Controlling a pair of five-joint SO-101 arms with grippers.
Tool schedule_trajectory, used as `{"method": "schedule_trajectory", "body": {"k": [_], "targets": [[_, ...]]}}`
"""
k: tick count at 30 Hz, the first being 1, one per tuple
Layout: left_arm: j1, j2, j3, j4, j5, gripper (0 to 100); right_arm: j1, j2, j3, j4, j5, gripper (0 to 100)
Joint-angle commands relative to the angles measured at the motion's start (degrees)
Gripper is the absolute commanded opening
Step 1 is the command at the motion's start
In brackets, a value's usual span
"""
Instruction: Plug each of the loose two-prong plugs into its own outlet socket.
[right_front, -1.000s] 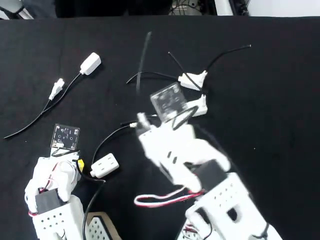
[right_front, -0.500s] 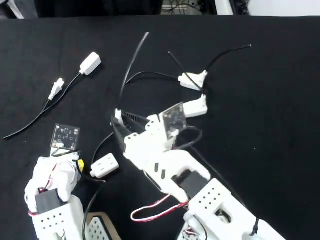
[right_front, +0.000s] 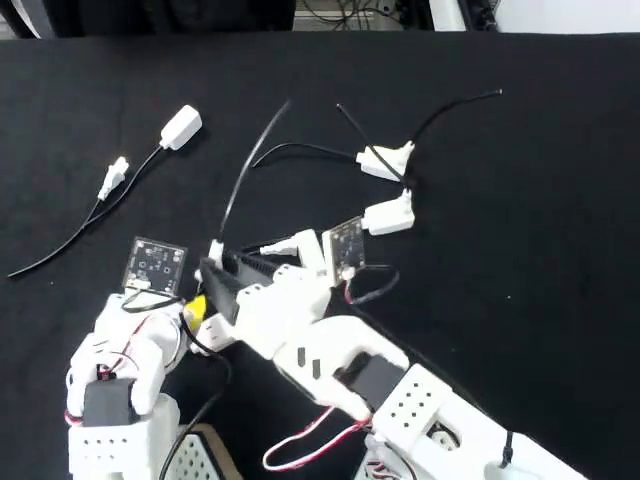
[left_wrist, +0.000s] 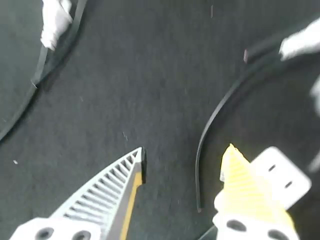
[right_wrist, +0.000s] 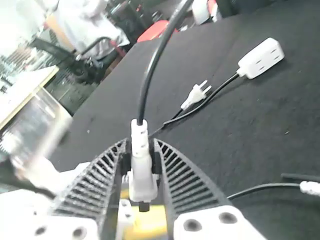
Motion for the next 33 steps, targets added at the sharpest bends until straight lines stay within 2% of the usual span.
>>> {"method": "schedule_trajectory", "body": {"k": [1, 6, 11, 16, 22, 26, 30, 33], "targets": [[1.01, -0.53, -6.46, -0.97, 4.13, 25, -0.97, -0.92, -0.31, 0.26, 0.88, 1.2], [1.01, -0.53, -8.13, -1.23, 6.86, 25, -4.13, -1.1, -2.24, 7.82, 1.93, 1.2], [0.48, -0.53, -5.32, -5.54, 6.86, 25, -7.47, -0.84, -7.6, 19.16, 1.93, 1.2], [0.48, -0.53, -3.74, -7.74, 6.86, 25, -7.38, -0.75, -10.77, 25.49, 1.93, 1.2], [0.48, -0.53, -3.74, -7.38, 6.68, 25, -7.3, -0.75, -10.95, 26.37, 6.33, 1.2], [0.4, -0.53, -3.74, -7.38, 6.51, 25, -7.21, -0.66, -11.03, 26.99, 6.51, 1.2], [0.4, -0.53, -3.65, -6.68, 6.42, 25, -6.77, 0.04, -14.9, 33.76, 10.99, 1.2], [0.4, -0.53, -4.0, -4.4, 5.27, 25, -3.52, 3.3, -19.91, 39.91, 13.27, 1.2]]}}
